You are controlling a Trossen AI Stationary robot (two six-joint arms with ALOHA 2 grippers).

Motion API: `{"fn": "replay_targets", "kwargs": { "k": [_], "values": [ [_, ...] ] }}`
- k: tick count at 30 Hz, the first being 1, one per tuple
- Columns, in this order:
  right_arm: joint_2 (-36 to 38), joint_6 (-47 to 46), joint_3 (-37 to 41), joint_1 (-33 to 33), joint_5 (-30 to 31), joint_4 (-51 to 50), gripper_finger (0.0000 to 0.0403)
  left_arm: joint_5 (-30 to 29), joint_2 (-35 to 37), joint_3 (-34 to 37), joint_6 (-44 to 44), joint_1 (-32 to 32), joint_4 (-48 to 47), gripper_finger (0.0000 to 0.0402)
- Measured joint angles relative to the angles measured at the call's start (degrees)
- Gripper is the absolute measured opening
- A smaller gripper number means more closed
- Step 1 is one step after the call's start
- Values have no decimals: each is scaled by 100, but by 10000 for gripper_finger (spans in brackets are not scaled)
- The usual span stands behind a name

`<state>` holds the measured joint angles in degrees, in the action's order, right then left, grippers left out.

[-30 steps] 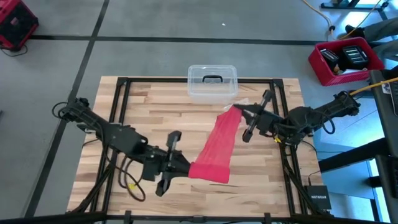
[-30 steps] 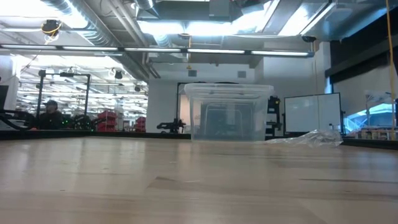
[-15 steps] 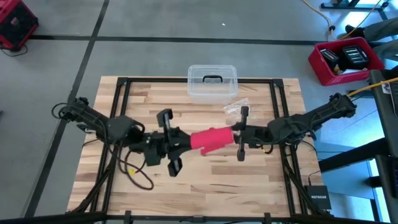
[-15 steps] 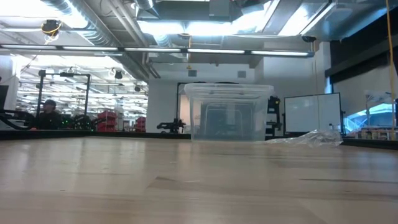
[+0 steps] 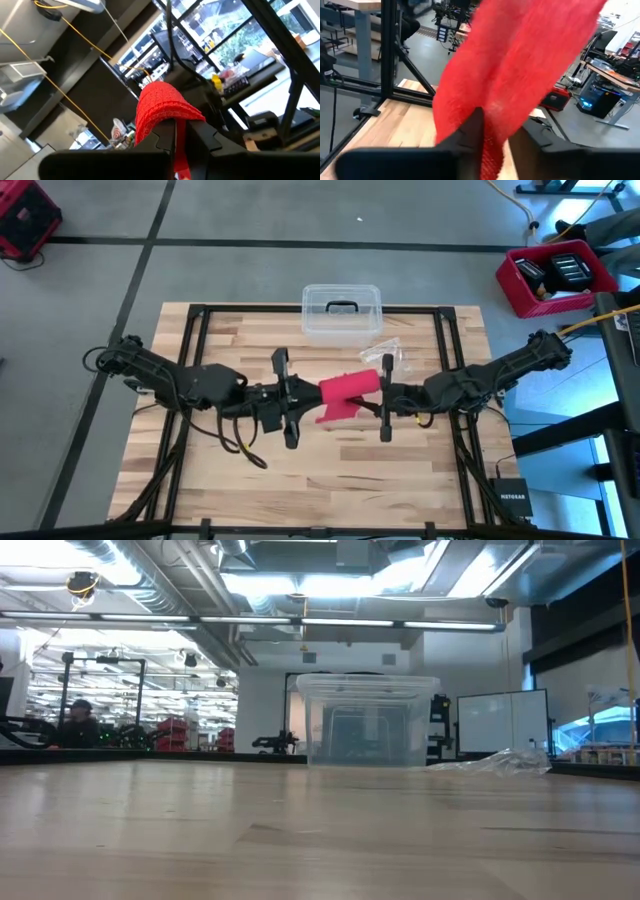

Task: Roll bandage
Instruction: Roll the red bandage

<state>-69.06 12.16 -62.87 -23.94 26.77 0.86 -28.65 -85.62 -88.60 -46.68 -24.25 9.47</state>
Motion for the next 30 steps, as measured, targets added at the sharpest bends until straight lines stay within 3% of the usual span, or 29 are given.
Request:
{"fn": "replay_targets", "kwargs": {
  "k": [5,9,15,26,30],
  "values": [
    [0,-20,-407,-4,396,-555,150,-6,0,0,178,-47,-143,17],
    [7,-27,-897,-4,344,-1320,173,-8,0,0,180,-100,-148,17],
    [13,-272,-1367,-9,287,-2455,179,-8,0,0,178,-103,-157,17],
    [86,-1378,-1676,-7,-458,-4270,179,-10,0,0,230,-114,-165,17],
    [92,-1285,-1148,-6,-243,-3755,179,-10,0,0,243,-127,-221,17]
  ]
}}
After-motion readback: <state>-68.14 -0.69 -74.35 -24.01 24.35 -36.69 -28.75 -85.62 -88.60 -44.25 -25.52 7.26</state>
